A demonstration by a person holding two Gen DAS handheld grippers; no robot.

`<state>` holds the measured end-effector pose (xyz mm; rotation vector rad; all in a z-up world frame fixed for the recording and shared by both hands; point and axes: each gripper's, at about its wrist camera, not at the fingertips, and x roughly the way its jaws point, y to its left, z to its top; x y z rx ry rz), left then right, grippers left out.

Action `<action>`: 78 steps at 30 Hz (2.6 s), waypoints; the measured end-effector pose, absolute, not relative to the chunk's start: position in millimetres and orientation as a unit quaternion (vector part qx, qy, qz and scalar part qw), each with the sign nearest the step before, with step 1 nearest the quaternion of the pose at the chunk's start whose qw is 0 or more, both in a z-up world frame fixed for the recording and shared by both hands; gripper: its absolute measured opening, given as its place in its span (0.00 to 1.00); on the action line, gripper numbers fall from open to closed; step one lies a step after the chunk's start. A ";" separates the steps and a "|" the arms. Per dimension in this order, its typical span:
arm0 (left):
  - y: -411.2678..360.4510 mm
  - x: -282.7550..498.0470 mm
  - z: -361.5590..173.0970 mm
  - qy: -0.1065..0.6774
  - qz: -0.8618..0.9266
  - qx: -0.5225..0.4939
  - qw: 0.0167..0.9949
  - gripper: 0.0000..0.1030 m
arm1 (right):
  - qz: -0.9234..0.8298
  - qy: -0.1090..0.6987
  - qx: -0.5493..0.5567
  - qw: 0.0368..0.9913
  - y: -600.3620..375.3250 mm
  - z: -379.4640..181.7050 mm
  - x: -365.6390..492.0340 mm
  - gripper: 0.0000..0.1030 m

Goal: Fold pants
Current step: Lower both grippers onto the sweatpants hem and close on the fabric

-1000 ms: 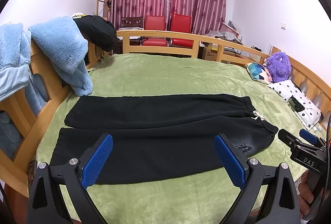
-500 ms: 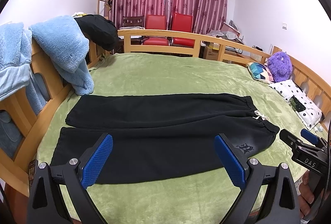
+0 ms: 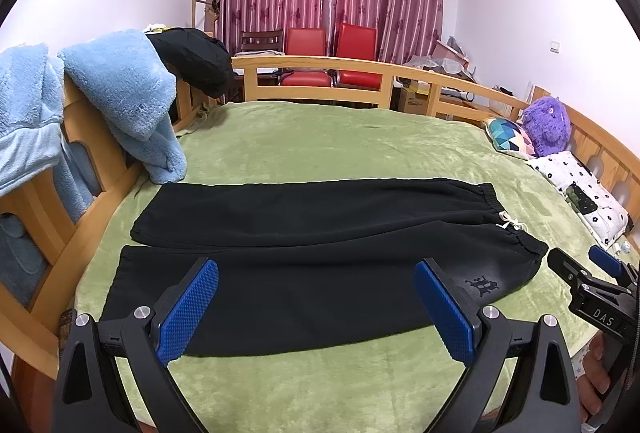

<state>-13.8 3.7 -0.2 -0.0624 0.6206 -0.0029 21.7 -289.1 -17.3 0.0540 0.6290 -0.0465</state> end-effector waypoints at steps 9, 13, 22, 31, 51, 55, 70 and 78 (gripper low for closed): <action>4.2 6.1 -28.4 0.302 -0.004 -0.025 0.953 0.96 | -0.013 0.282 0.027 0.959 -304.1 -51.6 40.1 1.00; 10.5 22.5 -60.8 0.312 0.005 -0.027 0.950 0.96 | -0.011 0.301 0.014 0.953 -312.6 -81.1 57.9 1.00; 59.7 40.2 -155.5 0.391 0.033 -0.062 0.918 0.95 | -0.027 0.358 0.023 0.933 -363.7 -167.2 88.2 0.94; 138.0 15.3 -218.8 0.428 0.089 -0.174 0.882 0.95 | -0.094 0.407 0.107 0.902 -439.2 -216.7 115.5 0.92; 193.5 56.8 -249.2 0.408 0.130 -0.290 0.856 0.92 | -0.067 0.406 0.224 0.883 -484.2 -260.1 149.1 0.90; 201.9 60.4 -245.5 0.411 0.150 -0.296 0.849 0.65 | -0.071 0.409 0.209 0.885 -475.6 -263.0 163.8 0.76; 227.7 117.8 -133.3 0.335 0.108 -0.253 0.901 0.09 | 0.005 0.345 0.183 0.921 -447.4 -145.8 195.3 0.17; 218.9 221.1 -75.1 0.282 0.120 -0.203 0.930 0.09 | 0.009 0.305 0.177 0.936 -435.3 -91.6 296.7 0.15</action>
